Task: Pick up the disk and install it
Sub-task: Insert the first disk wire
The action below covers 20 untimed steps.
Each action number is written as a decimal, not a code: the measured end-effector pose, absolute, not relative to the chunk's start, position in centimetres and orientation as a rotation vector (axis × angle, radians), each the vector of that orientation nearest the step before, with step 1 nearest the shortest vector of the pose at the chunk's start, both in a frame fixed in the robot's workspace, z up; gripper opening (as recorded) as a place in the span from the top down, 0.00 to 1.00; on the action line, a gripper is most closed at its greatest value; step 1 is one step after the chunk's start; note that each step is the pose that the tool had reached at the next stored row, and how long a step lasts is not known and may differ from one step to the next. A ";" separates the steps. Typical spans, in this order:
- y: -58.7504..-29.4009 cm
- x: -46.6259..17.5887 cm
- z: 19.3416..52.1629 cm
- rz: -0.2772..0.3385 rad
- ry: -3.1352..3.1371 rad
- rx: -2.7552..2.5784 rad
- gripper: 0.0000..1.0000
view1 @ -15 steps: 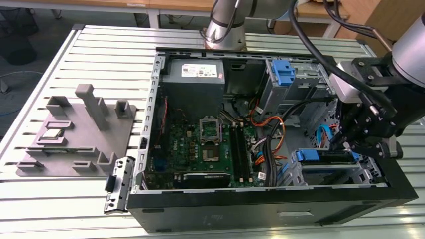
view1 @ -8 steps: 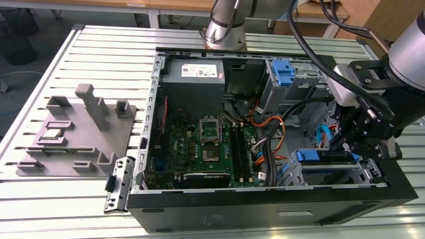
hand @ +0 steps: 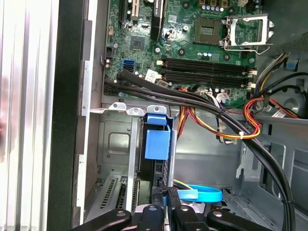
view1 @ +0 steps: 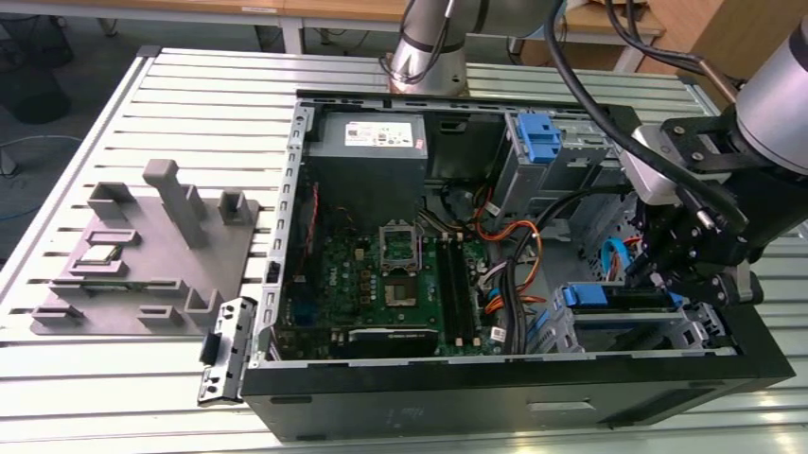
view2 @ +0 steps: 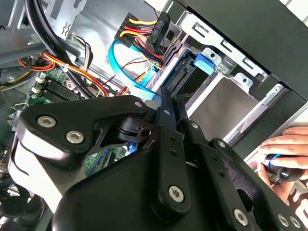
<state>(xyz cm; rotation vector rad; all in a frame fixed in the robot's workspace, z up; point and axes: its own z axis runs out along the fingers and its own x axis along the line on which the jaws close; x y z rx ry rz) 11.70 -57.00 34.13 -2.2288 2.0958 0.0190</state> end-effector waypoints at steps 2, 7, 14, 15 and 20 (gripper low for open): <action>-57.0 11.7 34.1 0.018 2.096 -2.229 0.84; -57.0 11.7 34.0 0.018 2.096 -2.230 0.84; -57.0 11.7 33.8 0.018 2.096 -2.230 0.84; -57.0 11.7 33.8 0.018 2.096 -2.230 0.84; -57.0 11.7 33.7 0.018 2.096 -2.230 0.84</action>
